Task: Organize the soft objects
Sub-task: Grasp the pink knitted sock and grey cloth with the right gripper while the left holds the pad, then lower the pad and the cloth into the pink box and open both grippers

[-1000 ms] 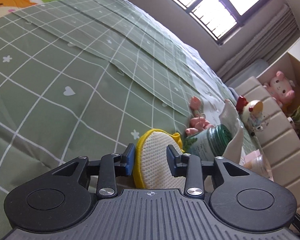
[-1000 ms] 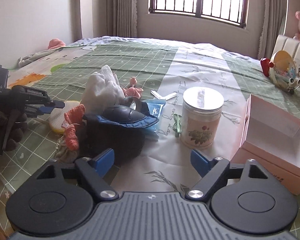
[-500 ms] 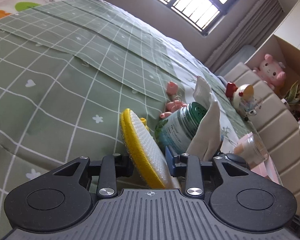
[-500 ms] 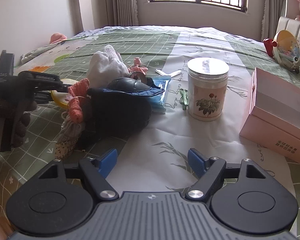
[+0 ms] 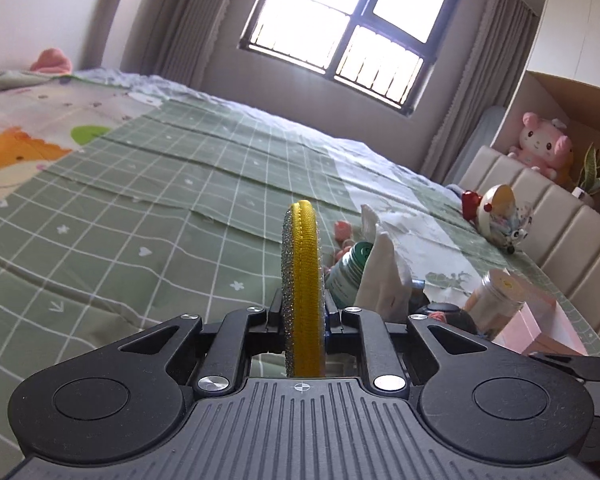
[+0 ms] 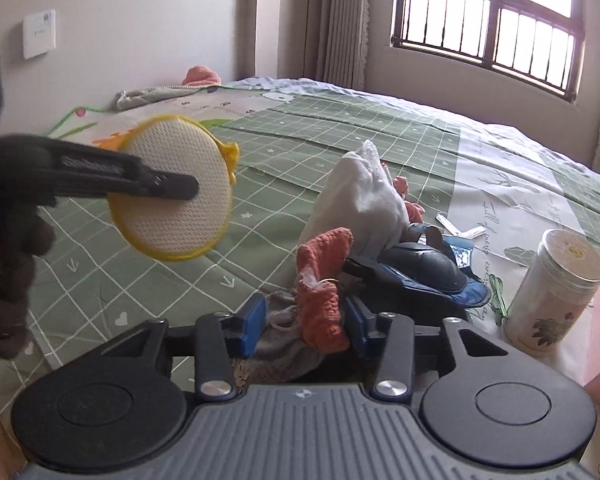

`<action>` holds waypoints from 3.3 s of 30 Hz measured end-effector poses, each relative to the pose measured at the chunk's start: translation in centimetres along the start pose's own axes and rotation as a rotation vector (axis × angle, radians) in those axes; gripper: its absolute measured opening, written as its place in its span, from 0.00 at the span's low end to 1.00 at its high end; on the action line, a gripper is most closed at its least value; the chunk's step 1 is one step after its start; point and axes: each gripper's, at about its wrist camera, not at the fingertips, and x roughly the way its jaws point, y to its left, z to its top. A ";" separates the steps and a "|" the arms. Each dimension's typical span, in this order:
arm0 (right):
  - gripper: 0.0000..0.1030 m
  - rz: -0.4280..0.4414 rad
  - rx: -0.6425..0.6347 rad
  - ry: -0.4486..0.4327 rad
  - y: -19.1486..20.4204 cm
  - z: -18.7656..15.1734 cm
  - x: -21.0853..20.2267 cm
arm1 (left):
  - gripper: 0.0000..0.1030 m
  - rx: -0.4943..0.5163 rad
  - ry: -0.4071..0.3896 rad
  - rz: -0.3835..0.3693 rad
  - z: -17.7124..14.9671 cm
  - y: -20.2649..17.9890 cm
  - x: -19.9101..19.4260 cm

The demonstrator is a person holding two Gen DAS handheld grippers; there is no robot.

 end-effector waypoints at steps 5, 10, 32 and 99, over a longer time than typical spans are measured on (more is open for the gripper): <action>0.18 0.079 0.069 0.010 -0.6 0.0 -3.1 | 0.17 0.033 -0.002 -0.038 -0.6 -1.7 -3.0; 0.18 0.112 0.122 -0.009 -3.7 -2.3 -10.4 | 0.17 0.063 0.046 -0.168 -2.5 -5.4 -4.0; 0.36 -0.054 0.287 0.179 -6.1 -11.4 -7.5 | 0.17 0.048 0.153 -0.212 -7.7 -8.2 -4.2; 0.73 -0.417 0.400 -0.137 -23.9 -12.0 -14.8 | 0.36 0.495 0.265 -0.391 -3.7 -36.1 14.5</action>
